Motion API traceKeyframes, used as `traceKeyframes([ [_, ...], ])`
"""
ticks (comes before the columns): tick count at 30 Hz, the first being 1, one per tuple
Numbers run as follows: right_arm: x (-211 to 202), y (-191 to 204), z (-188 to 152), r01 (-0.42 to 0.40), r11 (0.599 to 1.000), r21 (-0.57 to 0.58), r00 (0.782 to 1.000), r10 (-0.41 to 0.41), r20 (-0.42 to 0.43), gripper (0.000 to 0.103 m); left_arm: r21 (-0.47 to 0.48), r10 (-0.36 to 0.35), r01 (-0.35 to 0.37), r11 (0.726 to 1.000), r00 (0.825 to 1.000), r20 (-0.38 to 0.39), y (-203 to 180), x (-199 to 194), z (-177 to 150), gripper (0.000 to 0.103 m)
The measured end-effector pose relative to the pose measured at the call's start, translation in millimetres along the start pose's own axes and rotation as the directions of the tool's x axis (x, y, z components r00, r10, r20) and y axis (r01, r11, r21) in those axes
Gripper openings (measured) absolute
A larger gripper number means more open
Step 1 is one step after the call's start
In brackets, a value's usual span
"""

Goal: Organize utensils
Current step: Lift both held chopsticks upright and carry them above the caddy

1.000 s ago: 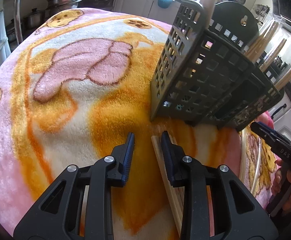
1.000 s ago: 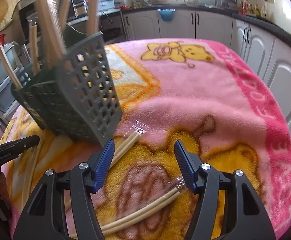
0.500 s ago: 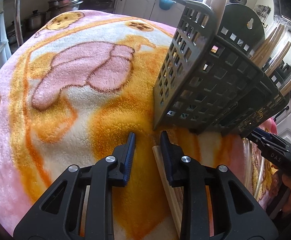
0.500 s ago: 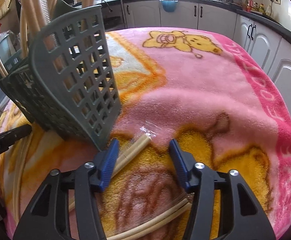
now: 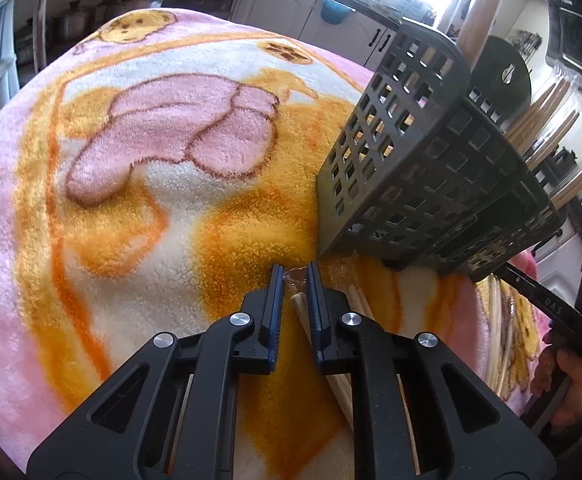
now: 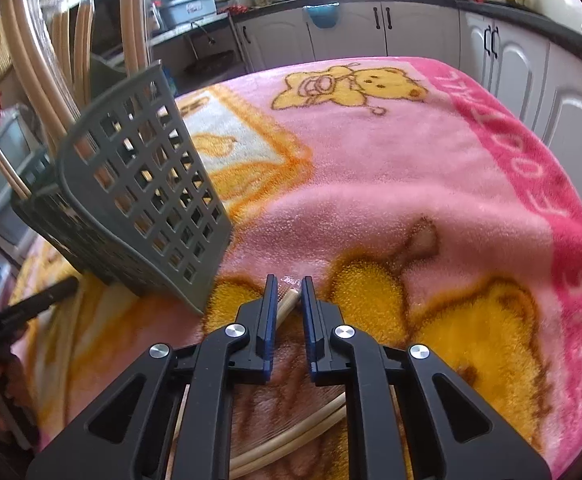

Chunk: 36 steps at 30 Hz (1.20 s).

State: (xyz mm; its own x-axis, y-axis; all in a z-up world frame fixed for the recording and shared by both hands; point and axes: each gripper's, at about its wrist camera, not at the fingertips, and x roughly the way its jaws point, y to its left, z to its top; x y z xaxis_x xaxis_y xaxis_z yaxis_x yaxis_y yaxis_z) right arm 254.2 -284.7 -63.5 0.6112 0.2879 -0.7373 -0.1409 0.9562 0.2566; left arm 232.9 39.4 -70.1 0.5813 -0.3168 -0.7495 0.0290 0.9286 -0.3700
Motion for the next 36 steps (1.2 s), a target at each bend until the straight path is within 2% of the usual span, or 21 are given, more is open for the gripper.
traceKeyframes([
  [6,-27.7,7.2,-2.7,-0.075,0.997,0.024,0.995,0.074,0.071,0.010,-0.059,-0.046,0.047,0.997,0.999,0.023,13.4,-12.9,-3.8,0.004],
  [13,-64.0,18.8,-3.9,-0.163,0.986,0.024,0.976,0.158,0.149,0.008,-0.084,-0.102,0.112,0.990,0.989,0.110,17.8,-48.5,-4.9,0.003],
  [27,-132.7,79.9,1.0,-0.267,0.953,-0.145,0.920,0.297,0.255,0.006,-0.009,-0.176,0.183,0.983,0.954,0.243,-6.1,-114.6,-4.2,0.003],
  [36,-152.4,101.8,-2.8,-0.282,0.935,-0.217,0.900,0.336,0.278,0.006,0.028,-0.190,0.190,0.981,0.936,0.295,-15.5,-141.2,-4.3,0.003],
])
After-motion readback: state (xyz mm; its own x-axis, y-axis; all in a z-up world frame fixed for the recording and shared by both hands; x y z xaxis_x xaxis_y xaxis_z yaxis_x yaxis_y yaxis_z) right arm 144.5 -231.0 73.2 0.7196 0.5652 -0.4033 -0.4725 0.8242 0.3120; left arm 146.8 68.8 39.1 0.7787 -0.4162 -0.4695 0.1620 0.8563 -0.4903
